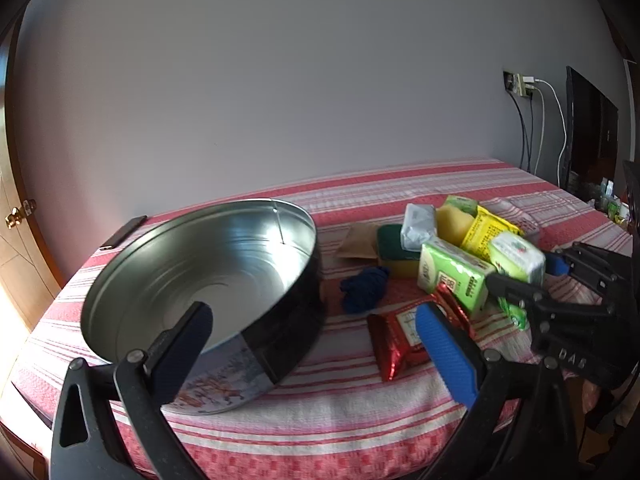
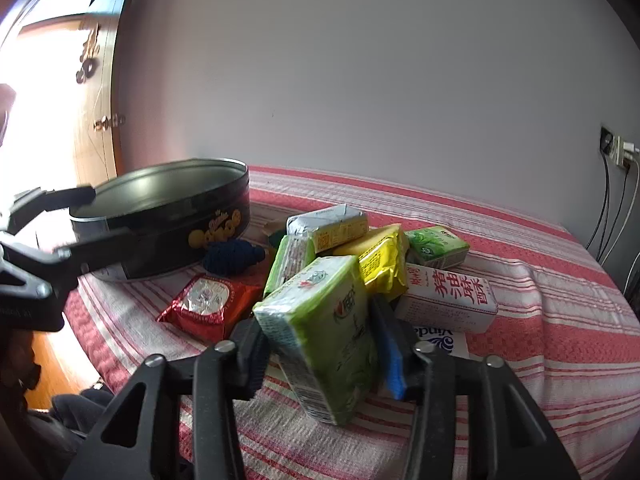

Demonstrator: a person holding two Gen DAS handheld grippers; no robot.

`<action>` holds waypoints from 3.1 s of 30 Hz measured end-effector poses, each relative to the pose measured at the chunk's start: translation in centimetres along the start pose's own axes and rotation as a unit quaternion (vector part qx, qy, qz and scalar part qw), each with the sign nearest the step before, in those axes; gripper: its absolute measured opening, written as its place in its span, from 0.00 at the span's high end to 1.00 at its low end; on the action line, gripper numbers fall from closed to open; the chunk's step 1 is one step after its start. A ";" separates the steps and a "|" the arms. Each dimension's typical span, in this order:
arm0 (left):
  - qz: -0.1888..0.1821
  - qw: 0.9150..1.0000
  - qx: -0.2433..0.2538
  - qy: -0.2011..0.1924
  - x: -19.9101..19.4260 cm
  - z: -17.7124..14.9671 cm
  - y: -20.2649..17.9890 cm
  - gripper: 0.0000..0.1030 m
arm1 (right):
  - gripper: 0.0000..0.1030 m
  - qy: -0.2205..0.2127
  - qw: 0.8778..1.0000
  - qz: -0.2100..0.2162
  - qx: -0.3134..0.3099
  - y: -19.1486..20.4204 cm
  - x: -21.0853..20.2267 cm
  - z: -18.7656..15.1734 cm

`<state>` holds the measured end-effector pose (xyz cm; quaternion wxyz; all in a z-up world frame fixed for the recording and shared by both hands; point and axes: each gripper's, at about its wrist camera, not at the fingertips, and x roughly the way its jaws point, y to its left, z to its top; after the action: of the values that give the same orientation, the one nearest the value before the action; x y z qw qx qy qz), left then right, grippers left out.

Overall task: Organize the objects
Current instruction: 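Grasp the red snack packet with the left tool while the right tool holds a green tissue box, then carry the red packet and green box over the silver tin with both tools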

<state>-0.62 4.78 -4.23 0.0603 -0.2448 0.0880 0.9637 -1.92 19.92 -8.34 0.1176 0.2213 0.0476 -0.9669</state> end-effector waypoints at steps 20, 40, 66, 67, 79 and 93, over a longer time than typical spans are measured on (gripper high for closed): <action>-0.046 0.997 0.010 0.059 3.2 -0.3 -4.4 0.00 | 0.71 -0.059 0.997 0.013 0.046 -2.0 -2.6 0.8; -0.093 0.988 -0.026 0.120 7.6 -1.0 -4.8 0.32 | 0.71 -0.053 0.997 0.018 0.044 -2.0 -2.1 0.2; -0.067 0.997 -0.017 0.038 4.7 0.1 -2.9 0.72 | 0.71 -0.060 0.998 0.016 0.028 -1.5 -2.4 0.2; -0.067 0.997 -0.015 0.035 4.5 0.4 -2.9 0.72 | 0.71 -0.060 0.998 0.017 0.028 -1.5 -2.4 0.3; -0.046 0.998 -0.033 -0.009 1.5 1.6 1.1 0.72 | 0.71 -0.068 0.996 0.050 0.015 -0.9 -1.8 2.9; -0.012 0.997 -0.067 -0.026 0.9 2.8 6.4 0.72 | 0.71 -0.054 0.993 0.107 -0.011 1.9 0.8 6.2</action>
<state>-3.72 -0.88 -1.35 0.0572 -0.2243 0.0184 0.9727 -4.68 17.00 -3.24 0.2249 0.1717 0.0280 -0.9587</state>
